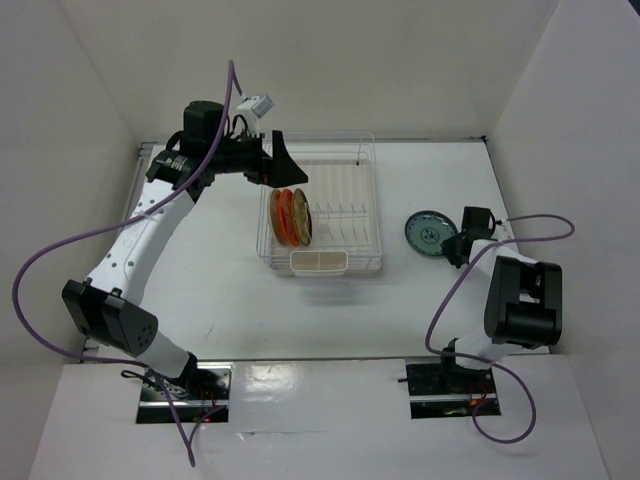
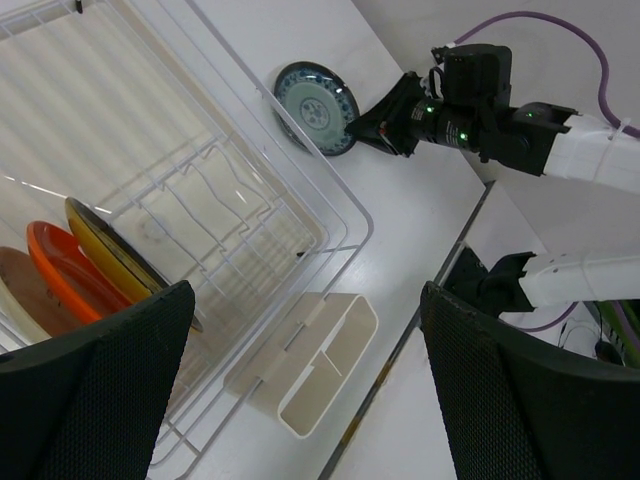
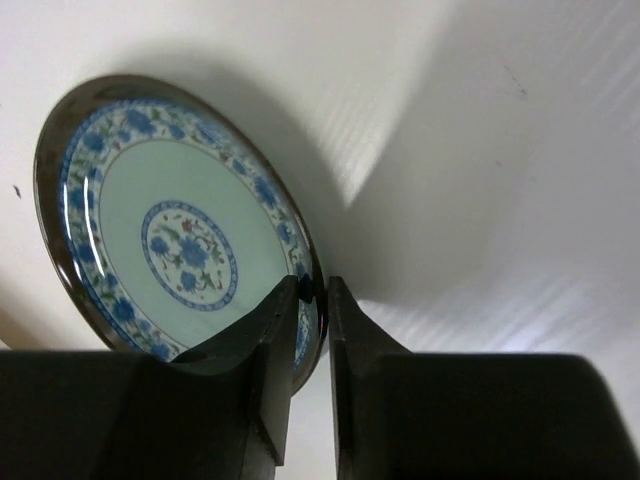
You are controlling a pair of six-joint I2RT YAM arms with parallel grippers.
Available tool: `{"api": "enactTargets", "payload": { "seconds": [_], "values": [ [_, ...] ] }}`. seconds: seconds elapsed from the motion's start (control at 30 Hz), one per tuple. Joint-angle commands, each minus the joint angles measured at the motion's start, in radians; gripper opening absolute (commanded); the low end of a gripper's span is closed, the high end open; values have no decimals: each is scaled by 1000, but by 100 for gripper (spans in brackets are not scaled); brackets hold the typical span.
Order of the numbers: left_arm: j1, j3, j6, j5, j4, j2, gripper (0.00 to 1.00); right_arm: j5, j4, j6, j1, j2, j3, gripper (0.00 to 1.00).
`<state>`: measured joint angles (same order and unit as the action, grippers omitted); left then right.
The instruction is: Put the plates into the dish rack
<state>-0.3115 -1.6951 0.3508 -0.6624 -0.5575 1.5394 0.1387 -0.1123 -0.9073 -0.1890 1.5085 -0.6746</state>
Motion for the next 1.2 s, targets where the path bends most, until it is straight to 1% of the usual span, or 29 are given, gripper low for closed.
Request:
{"api": "enactTargets", "payload": {
  "seconds": [0.0,0.07,0.1,0.13,0.17,0.3,0.33,0.4,0.43,0.53,0.63,0.7,0.83,0.9,0.97,1.0,1.03,1.07,1.1,1.17],
  "values": [
    [2,-12,25,-29,10,-2,99,24,-76,-7,-3,59,-25,22],
    [2,-2,34,-29,19,-2,99,12,-76,-7,-3,68,-25,16],
    [2,-1,34,-29,19,-2,99,12,-87,-7,-3,68,-35,6],
    [2,-1,34,-39,19,-2,99,3,-87,4,-3,68,-36,1],
    [2,-1,43,-39,19,-2,99,2,-87,4,-3,68,-36,0],
    [2,8,43,-63,39,7,99,2,-121,54,-3,15,-92,0],
    [2,8,53,-74,48,7,99,2,-121,89,-3,-22,-118,0],
    [2,-3,53,-117,62,33,99,-7,-121,120,10,-63,-149,0],
    [2,-3,63,-141,62,33,99,-17,-101,169,19,-100,-176,0],
    [2,-3,102,-247,128,68,99,-97,-73,228,19,-122,-229,0],
    [2,-12,157,-377,198,111,99,-158,-84,249,19,-122,-305,0],
    [2,-12,215,-448,278,151,99,-201,-84,258,19,-122,-336,0],
    [2,-12,353,-529,425,250,99,-254,-73,281,19,-131,-396,0],
    [-11,-29,417,-530,517,290,99,-277,-99,309,19,-131,-457,0],
    [-11,-96,418,-505,509,367,99,-277,-118,332,29,-140,-508,0],
    [-20,-127,401,-473,467,393,99,-287,-118,332,29,-140,-525,0],
    [-20,-182,401,-459,450,447,99,-298,-130,341,29,-151,-542,0],
    [-20,-199,401,-459,450,470,99,-298,-139,341,29,-151,-574,0],
    [-32,-212,428,-459,471,490,99,-326,-139,350,29,-160,-588,0],
    [-44,-221,485,-470,591,537,99,-337,-139,351,57,-160,-611,0]
  ]
}}
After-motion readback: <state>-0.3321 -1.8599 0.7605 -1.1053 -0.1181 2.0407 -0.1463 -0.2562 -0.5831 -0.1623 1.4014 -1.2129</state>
